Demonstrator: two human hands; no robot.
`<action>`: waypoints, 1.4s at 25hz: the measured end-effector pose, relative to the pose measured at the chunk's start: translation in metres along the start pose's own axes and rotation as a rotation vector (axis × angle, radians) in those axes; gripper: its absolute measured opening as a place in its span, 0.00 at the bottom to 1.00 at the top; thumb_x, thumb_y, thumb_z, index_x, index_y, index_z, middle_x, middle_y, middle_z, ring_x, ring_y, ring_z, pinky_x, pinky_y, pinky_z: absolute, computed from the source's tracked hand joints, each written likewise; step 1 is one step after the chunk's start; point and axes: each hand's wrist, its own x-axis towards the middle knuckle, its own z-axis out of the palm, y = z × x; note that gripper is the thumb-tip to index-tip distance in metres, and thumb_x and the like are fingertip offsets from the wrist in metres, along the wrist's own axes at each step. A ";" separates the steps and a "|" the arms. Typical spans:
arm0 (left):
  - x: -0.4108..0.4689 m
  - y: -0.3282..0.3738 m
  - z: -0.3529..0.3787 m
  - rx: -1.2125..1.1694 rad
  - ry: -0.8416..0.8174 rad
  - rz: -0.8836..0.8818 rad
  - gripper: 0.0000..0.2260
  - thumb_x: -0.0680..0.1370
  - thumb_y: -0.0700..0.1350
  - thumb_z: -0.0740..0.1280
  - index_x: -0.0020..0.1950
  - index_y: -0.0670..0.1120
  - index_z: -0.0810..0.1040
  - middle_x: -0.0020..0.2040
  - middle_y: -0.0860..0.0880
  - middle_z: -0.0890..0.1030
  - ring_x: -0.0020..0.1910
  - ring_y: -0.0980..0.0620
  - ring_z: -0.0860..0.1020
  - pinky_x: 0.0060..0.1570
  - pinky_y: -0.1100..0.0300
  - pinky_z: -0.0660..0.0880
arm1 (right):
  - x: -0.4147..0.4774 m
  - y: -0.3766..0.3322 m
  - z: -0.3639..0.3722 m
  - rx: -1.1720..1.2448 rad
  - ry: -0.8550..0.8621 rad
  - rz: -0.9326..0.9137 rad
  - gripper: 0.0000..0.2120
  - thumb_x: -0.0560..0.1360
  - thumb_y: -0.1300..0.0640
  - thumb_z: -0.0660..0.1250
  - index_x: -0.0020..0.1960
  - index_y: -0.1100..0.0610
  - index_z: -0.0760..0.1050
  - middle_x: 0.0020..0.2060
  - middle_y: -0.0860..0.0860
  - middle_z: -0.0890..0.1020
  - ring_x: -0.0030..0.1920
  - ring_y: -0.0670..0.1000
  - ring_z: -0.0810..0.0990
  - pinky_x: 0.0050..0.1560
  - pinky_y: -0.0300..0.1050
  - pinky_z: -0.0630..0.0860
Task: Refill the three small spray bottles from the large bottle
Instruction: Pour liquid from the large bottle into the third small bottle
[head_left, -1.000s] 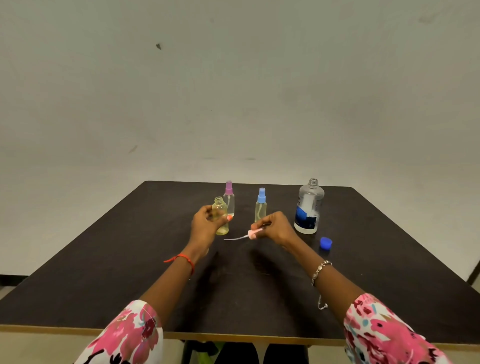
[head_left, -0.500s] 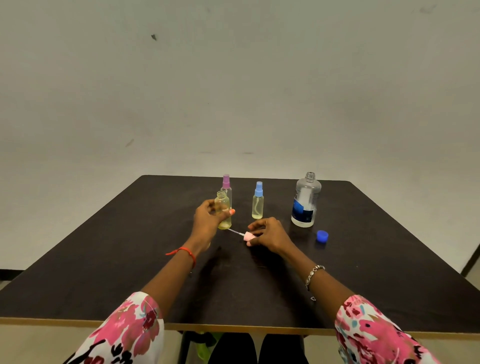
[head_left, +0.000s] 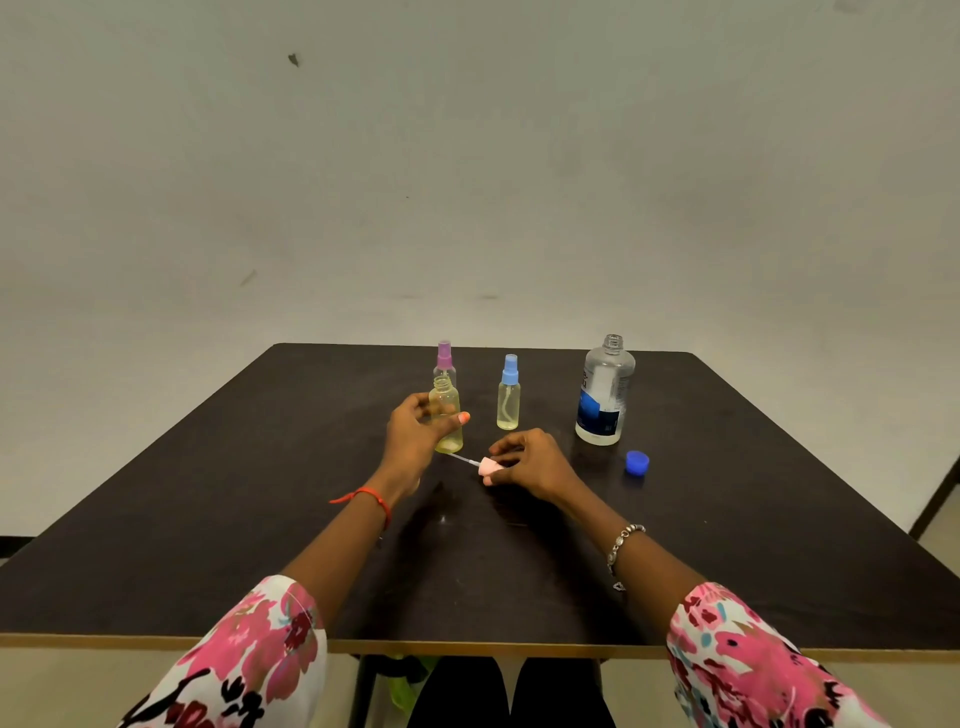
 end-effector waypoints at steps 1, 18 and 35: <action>0.000 0.000 0.001 0.000 -0.001 0.002 0.21 0.68 0.39 0.73 0.59 0.42 0.72 0.56 0.44 0.78 0.54 0.48 0.77 0.52 0.51 0.77 | 0.000 0.000 0.000 -0.007 0.005 -0.006 0.23 0.63 0.63 0.76 0.57 0.65 0.75 0.56 0.59 0.80 0.56 0.52 0.80 0.53 0.39 0.75; 0.001 -0.001 0.004 -0.016 -0.003 0.009 0.19 0.68 0.39 0.73 0.57 0.44 0.72 0.53 0.47 0.78 0.52 0.50 0.77 0.45 0.60 0.76 | 0.001 0.001 0.002 -0.024 -0.002 -0.045 0.20 0.62 0.59 0.78 0.52 0.62 0.79 0.51 0.56 0.82 0.48 0.47 0.80 0.48 0.35 0.76; 0.002 -0.006 0.000 -0.032 0.000 0.022 0.18 0.68 0.39 0.73 0.56 0.43 0.73 0.53 0.45 0.79 0.53 0.47 0.78 0.52 0.52 0.77 | 0.003 -0.001 0.015 -0.083 0.140 -0.035 0.22 0.62 0.50 0.77 0.25 0.57 0.66 0.24 0.50 0.70 0.26 0.44 0.66 0.24 0.31 0.65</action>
